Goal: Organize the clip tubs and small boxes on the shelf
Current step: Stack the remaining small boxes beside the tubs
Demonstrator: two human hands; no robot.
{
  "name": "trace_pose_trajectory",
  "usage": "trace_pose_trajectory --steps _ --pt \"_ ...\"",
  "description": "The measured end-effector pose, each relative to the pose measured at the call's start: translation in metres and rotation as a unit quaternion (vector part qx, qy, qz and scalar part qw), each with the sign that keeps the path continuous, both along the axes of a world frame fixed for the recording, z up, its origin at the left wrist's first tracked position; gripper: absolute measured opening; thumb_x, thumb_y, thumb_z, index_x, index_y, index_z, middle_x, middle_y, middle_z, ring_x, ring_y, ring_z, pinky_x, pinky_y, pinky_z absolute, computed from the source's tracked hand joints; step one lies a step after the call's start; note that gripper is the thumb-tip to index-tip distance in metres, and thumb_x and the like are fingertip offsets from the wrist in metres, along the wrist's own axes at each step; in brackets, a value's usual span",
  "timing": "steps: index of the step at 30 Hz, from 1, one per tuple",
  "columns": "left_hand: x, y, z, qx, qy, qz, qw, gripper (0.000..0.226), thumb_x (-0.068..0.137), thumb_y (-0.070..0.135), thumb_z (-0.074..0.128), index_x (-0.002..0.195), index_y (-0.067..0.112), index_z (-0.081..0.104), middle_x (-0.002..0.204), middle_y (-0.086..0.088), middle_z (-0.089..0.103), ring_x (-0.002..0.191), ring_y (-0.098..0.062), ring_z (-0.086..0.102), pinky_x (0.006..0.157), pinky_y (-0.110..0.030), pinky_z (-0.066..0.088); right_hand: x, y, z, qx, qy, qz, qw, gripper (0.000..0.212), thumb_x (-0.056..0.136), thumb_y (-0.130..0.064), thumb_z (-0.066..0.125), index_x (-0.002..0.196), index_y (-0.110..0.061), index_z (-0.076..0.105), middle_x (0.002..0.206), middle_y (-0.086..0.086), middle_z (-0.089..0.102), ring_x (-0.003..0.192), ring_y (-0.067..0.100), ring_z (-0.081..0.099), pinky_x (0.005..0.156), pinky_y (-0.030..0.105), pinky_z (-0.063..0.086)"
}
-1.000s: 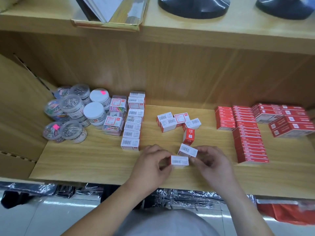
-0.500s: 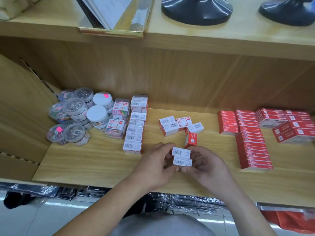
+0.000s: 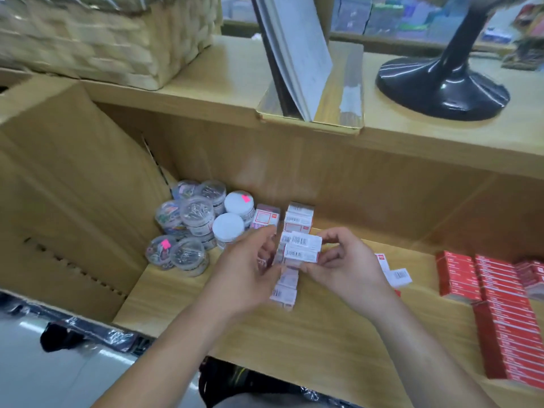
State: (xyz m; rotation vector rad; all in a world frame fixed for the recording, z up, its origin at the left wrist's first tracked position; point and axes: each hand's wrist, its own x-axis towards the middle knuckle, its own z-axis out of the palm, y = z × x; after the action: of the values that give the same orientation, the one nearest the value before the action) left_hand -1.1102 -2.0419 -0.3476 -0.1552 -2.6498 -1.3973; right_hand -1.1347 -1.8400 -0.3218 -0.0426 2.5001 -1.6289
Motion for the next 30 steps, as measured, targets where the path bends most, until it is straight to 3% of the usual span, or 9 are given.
trace_pose_trajectory --steps 2,4,8,12,14,19,25,30 --pt "-0.006 -0.012 -0.001 -0.076 0.017 0.037 0.996 0.043 0.078 0.036 0.069 0.121 0.032 0.064 0.098 0.014 0.061 0.087 -0.009 0.061 0.073 -0.038 0.057 -0.012 -0.01 -0.009 0.011 -0.007 -0.021 1.0 0.044 0.069 -0.014 0.09 0.095 -0.034 0.06 0.078 -0.003 0.072 0.065 0.013 0.065 0.071 0.041 0.058" --pt "-0.011 -0.016 -0.001 -0.117 0.023 0.041 0.992 0.043 0.078 0.039 0.067 0.119 0.026 0.068 0.1 0.01 0.063 0.09 -0.016 0.062 0.077 -0.039 0.057 -0.019 -0.018 -0.018 0.02 -0.005 -0.038 0.999 0.044 0.07 -0.014 0.089 0.098 -0.032 0.06 0.087 -0.012 0.071 0.067 0.012 0.065 0.071 0.038 0.058" --pt "-0.023 -0.014 0.0 -0.184 0.033 0.006 0.982 0.025 0.084 0.038 0.072 0.106 0.024 0.071 0.096 0.008 0.058 0.094 -0.015 0.06 0.07 -0.029 0.047 -0.021 -0.026 -0.031 0.008 -0.024 -0.07 0.997 0.045 0.074 -0.014 0.087 0.11 -0.029 0.065 0.088 -0.014 0.073 0.07 0.007 0.068 0.068 0.026 0.056" --pt "-0.034 -0.01 -0.002 -0.232 0.039 -0.022 0.972 0.02 0.09 0.044 0.064 0.101 0.027 0.066 0.095 0.008 0.053 0.099 -0.015 0.056 0.069 -0.03 0.046 -0.022 -0.027 -0.038 0.047 -0.015 -0.044 0.998 0.025 0.082 -0.02 0.081 0.103 -0.032 0.073 0.088 -0.022 0.075 0.076 0.002 0.071 0.073 0.03 0.055" --pt "-0.036 -0.007 -0.002 -0.243 0.044 -0.024 0.969 0.017 0.093 0.044 0.061 0.101 0.029 0.065 0.095 0.009 0.053 0.098 -0.015 0.055 0.067 -0.031 0.045 -0.023 -0.028 -0.04 0.083 -0.017 -0.033 0.996 0.017 0.086 -0.026 0.077 0.102 -0.031 0.075 0.091 -0.016 0.075 0.082 -0.001 0.07 0.075 0.027 0.052" --pt "-0.041 -0.002 -0.004 -0.256 0.039 -0.025 0.965 0.013 0.097 0.041 0.058 0.098 0.029 0.062 0.089 0.011 0.054 0.089 -0.016 0.059 0.061 -0.032 0.038 -0.021 -0.033 -0.043 0.193 0.024 -0.002 0.981 0.02 0.093 -0.031 0.065 0.113 -0.03 0.068 0.091 -0.007 0.059 0.088 0.017 0.064 0.079 0.034 0.052" --pt "-0.039 0.0 -0.001 -0.253 0.033 -0.036 0.966 0.007 0.095 0.034 0.06 0.098 0.028 0.061 0.086 0.011 0.05 0.087 -0.019 0.058 0.059 -0.031 0.035 -0.018 -0.032 -0.036 0.208 0.02 0.024 0.978 0.026 0.097 -0.032 0.059 0.123 -0.028 0.062 0.092 -0.008 0.052 0.086 0.019 0.06 0.077 0.031 0.047" --pt "-0.022 0.011 0.014 -0.236 0.07 -0.006 0.969 0.014 0.089 0.03 0.064 0.101 0.023 0.063 0.089 0.007 0.057 0.08 -0.022 0.061 0.057 -0.035 0.05 0.0 0.003 -0.013 0.162 0.046 -0.032 0.985 0.017 0.09 -0.03 0.071 0.096 -0.014 0.069 0.086 -0.002 0.069 0.076 0.019 0.062 0.071 0.035 0.052"
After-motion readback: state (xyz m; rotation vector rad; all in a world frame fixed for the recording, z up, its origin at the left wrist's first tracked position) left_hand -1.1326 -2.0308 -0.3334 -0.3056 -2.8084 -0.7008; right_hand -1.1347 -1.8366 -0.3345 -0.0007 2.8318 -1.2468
